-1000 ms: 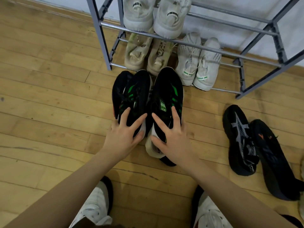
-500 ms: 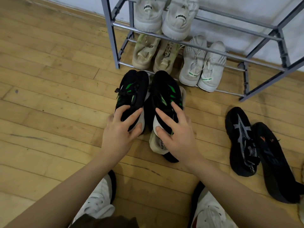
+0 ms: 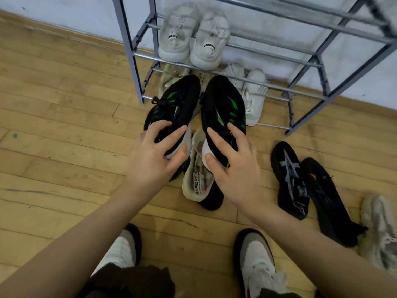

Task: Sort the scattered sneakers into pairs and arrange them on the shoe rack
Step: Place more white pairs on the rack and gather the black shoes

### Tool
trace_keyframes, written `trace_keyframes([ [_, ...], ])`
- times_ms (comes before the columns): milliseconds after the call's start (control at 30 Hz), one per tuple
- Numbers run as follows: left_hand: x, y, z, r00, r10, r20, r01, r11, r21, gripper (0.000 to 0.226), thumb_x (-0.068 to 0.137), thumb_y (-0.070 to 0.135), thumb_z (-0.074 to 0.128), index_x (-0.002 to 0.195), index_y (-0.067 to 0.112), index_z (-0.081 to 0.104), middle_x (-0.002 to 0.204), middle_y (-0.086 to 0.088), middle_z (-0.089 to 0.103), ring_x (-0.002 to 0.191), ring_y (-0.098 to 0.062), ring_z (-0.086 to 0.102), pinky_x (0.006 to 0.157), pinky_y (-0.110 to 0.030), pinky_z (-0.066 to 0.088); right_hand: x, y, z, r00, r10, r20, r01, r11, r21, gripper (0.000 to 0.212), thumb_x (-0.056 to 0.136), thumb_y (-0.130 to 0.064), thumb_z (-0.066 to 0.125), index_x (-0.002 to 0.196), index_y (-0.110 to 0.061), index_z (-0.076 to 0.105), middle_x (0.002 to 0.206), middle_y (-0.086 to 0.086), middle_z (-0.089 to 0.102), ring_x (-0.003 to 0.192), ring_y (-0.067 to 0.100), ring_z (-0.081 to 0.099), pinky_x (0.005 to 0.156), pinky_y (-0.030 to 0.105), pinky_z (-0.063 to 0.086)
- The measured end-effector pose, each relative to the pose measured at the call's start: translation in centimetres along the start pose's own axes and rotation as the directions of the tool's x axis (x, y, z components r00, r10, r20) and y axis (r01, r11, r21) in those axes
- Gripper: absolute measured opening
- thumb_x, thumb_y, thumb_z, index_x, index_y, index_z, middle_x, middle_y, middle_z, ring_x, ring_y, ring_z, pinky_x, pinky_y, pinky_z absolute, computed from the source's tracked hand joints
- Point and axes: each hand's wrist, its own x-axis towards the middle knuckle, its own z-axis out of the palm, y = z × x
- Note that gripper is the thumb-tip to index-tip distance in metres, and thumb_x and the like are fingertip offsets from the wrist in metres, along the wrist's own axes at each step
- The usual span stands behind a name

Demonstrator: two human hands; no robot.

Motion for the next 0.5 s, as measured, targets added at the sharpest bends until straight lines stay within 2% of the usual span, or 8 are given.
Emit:
trace_keyframes([
  [167,1.1,2.8,2.2,0.995,0.095,0.021,-0.093,0.991,-0.096,0.04,0.087,0.042,0.048,0.119,0.023,0.064,0.126,-0.006,0.055,0.1,-0.034,0.057,0.065,-0.046,0.054,-0.9,2.7,-3.0,0.993,0.096,-0.065,-0.098,0.995,-0.018,0.049,0.086,-0.054,0.04,0.134,-0.047,0.043,0.149,-0.003,0.031,0.134,0.03,0.027,0.098,0.044,0.035],
  [233,1.4,4.2,3.4,0.985,0.173,0.002,-0.172,0.98,-0.095,0.037,0.087,0.037,0.051,0.116,0.02,0.066,0.124,-0.009,0.057,0.1,-0.036,0.057,0.066,-0.045,0.054,-1.4,3.9,-4.0,0.985,0.132,-0.114,-0.134,0.991,-0.012,0.049,0.085,-0.053,0.041,0.134,-0.046,0.043,0.149,-0.004,0.03,0.136,0.031,0.025,0.097,0.039,0.032],
  [333,2.6,5.9,5.1,0.957,0.288,-0.033,-0.289,0.954,-0.075,0.034,0.088,0.033,0.055,0.116,0.018,0.066,0.124,-0.012,0.057,0.096,-0.037,0.056,0.067,-0.043,0.052,-1.7,5.5,-5.2,0.971,0.171,-0.17,-0.171,0.985,0.014,0.049,0.086,-0.052,0.042,0.134,-0.044,0.045,0.149,-0.004,0.03,0.137,0.032,0.023,0.099,0.04,0.032],
  [500,6.2,8.4,7.5,0.918,0.391,-0.069,-0.395,0.917,-0.063,0.031,0.088,0.028,0.057,0.114,0.014,0.066,0.124,-0.016,0.057,0.098,-0.039,0.056,0.075,-0.045,0.05,0.3,7.8,-7.2,0.952,0.207,-0.226,-0.196,0.978,0.069,0.047,0.087,-0.048,0.048,0.134,-0.045,0.045,0.151,-0.006,0.027,0.138,0.023,0.022,0.098,0.029,0.025],
])
